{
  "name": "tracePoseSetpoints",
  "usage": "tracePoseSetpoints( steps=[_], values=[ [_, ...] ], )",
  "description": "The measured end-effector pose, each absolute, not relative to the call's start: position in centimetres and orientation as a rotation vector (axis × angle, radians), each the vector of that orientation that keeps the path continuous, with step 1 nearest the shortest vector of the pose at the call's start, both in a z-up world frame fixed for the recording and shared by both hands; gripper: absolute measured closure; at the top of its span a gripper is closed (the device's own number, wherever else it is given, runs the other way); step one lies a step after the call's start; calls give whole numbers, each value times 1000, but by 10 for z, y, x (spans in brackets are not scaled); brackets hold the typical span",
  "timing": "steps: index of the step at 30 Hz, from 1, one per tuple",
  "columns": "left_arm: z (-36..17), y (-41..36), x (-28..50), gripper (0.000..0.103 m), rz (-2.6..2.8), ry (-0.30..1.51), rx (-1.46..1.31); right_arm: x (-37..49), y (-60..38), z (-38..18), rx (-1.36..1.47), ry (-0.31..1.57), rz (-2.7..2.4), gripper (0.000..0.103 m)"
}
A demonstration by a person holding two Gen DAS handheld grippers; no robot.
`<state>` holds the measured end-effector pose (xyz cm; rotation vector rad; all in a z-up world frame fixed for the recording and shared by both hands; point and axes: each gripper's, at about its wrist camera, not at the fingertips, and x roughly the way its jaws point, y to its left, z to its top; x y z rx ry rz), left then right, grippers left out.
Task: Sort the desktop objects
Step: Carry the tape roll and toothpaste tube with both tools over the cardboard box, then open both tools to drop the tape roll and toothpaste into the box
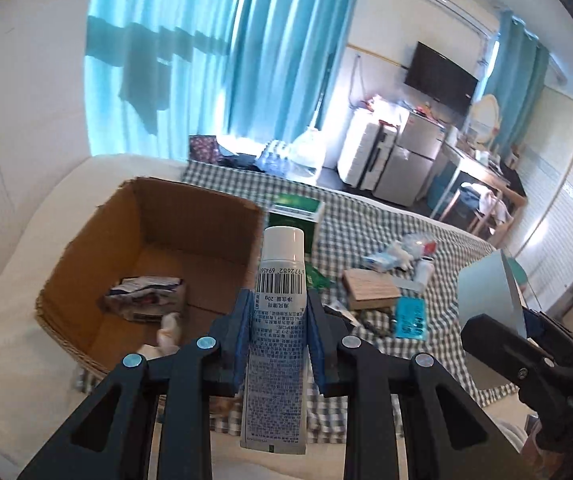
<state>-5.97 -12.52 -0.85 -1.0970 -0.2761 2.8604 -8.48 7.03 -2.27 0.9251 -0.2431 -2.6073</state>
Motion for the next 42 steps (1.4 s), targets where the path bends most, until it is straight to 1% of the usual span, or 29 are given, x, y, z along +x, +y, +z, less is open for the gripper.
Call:
tracePoseSetpoints(
  steps=[5,9,11,20,24,25,26,27,28,29,34,39,42],
  values=[
    [-13,-170,-69,78,2935,-310,-1119,-110,28,-23,911,-232,-2528,21],
    [-28,-202,-81,78,2963,-374,-1168,-137,-1,-32,939,-245,-2466,21],
    [-36,-211,-87,78,2954,-412,-1190,-149,-14,-37,958,-239,-2440,21],
    [-73,-241,-108,78,2989,-420,-1318,-204,-67,-63,1036,-206,-2381,21],
    [-81,-245,-112,77,3016,-417,-1333,-218,-74,-65,1040,-270,-2351,20],
    [-82,-247,-113,76,3012,-433,-1336,-221,-74,-64,1039,-287,-2354,18],
    [-83,-249,-114,70,3014,-449,-1344,-224,-74,-62,1040,-309,-2362,13],
    [-82,-249,-115,60,3015,-454,-1346,-227,-72,-60,1050,-335,-2362,10],
    [-83,-249,-115,27,3027,-454,-1364,-230,-70,-58,1058,-363,-2358,10],
    [-82,-249,-114,8,3059,-446,-1382,-232,-67,-55,1054,-392,-2361,10],
    [-76,-248,-102,7,3101,-499,-1370,-224,-44,-40,1036,-428,-2410,10],
    [-66,-227,-96,7,3067,-437,-1366,-190,7,-36,1012,-400,-2539,10],
    [-61,-204,-88,4,3049,-412,-1348,-162,51,-39,1010,-420,-2652,10]
  ],
)
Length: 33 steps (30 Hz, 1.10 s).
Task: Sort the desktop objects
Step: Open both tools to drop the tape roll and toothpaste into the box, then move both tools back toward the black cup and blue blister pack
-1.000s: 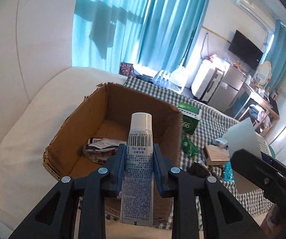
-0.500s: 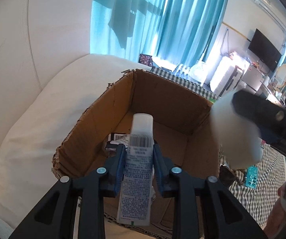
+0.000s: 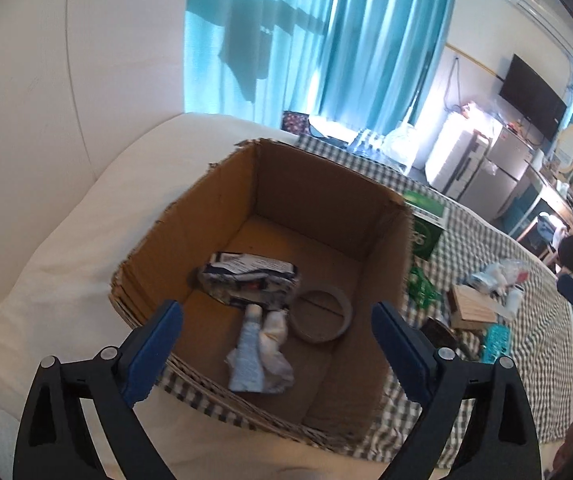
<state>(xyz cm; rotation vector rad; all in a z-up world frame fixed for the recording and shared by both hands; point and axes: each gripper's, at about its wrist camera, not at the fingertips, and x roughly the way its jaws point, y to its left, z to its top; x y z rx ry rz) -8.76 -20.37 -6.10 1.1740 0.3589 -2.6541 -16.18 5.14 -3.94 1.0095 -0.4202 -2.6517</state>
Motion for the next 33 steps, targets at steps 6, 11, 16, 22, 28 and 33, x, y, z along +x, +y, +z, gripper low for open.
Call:
tracePoseSetpoints(
  steps=[6,11,16,22,28,33],
  values=[
    [-55,-142,-72,0,-2735,293,1200,-110,135,-51,1041,-400,-2822,10],
    [-61,-86,-68,0,-2784,243,1246,-63,200,-60,1002,-456,-2953,10],
    [-72,-34,-64,0,-2828,156,1318,-41,243,-74,1014,-539,-3014,10],
    [-91,12,-65,0,-2882,50,1399,-35,267,-95,1046,-573,-3027,10],
    [-116,32,-80,0,-2871,-45,1450,-44,276,-119,1106,-581,-3003,10],
    [-143,37,-102,0,-2844,-51,1486,-61,277,-142,1178,-563,-2970,10]
  ],
)
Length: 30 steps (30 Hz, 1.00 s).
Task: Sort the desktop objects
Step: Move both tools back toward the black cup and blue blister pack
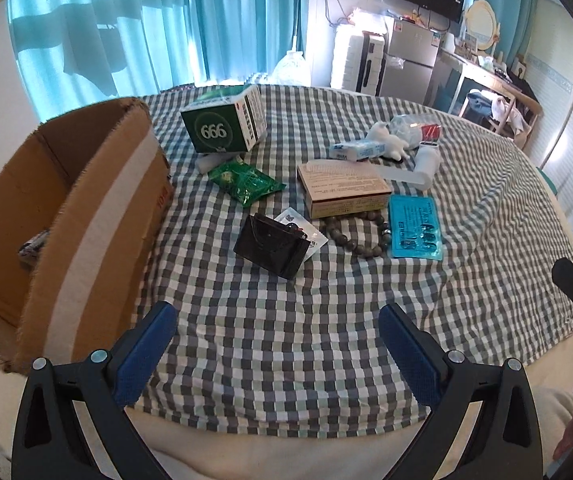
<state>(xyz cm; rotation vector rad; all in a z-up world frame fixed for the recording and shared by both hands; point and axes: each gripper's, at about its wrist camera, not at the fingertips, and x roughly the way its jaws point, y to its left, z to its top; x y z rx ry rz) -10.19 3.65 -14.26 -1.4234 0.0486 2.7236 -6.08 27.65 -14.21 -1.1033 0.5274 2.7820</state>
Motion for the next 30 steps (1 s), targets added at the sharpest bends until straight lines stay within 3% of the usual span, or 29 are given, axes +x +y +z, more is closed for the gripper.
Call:
tracePoseSetpoints(
  steps=[18,26,28,30],
  values=[
    [-241,24,-199,0,2598,31,-1587,-177,258,-243,-1403,425,2713,10],
    [-256,27,-217,0,2549,86,-1577,-216,233,-274,-1485,160,2681,6],
    [-258,27,-220,0,2553,83,-1569,-215,234,-275,-1489,147,2684,10],
    [-256,26,-220,0,2558,77,-1556,-210,237,-272,-1484,124,2677,28]
  ],
)
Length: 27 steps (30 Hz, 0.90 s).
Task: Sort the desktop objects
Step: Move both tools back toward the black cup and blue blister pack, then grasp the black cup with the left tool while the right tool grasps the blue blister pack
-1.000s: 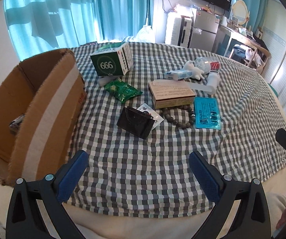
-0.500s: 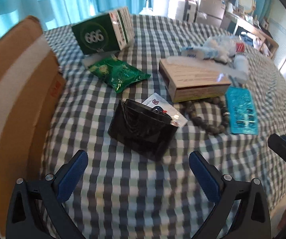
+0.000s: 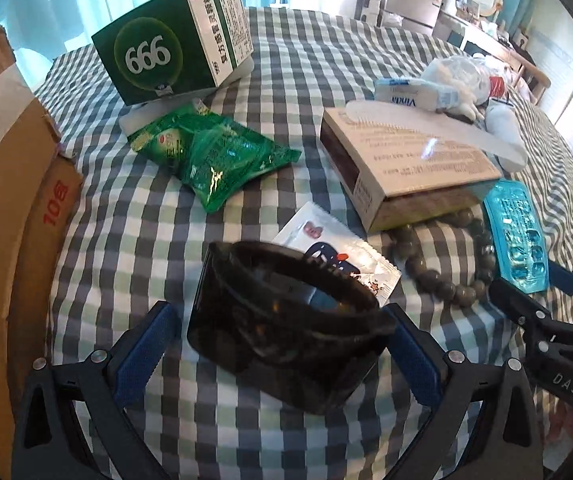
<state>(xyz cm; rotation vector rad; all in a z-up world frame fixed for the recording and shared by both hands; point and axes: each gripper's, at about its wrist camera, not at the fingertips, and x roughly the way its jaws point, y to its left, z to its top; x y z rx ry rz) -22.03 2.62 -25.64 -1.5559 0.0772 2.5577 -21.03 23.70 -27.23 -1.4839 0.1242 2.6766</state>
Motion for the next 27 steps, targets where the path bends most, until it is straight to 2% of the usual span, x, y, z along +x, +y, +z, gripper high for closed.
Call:
tracePoseSetpoints(
  steps=[2,6,11,16,18,19,27],
  values=[
    [-255,25,-217,0,2559,68,-1552,-205,245,-269,-1476,155,2682,35],
    [-249,17,-210,0,2558,8,-1524,-195,262,-264,-1492,268,2686,35],
    [-233,10,-199,7,2521,-95,-1513,-168,273,-255,-1557,401,2674,35],
    [-230,9,-187,10,2494,-57,-1501,-142,271,-248,-1632,347,2636,32],
    [-233,16,-186,10,2499,-58,-1499,-138,270,-245,-1584,298,2618,20],
    [-233,16,-188,10,2505,-65,-1496,-138,270,-244,-1563,293,2626,19],
    [-251,19,-219,9,2458,48,-1568,-179,263,-259,-1554,244,2670,19]
  ],
)
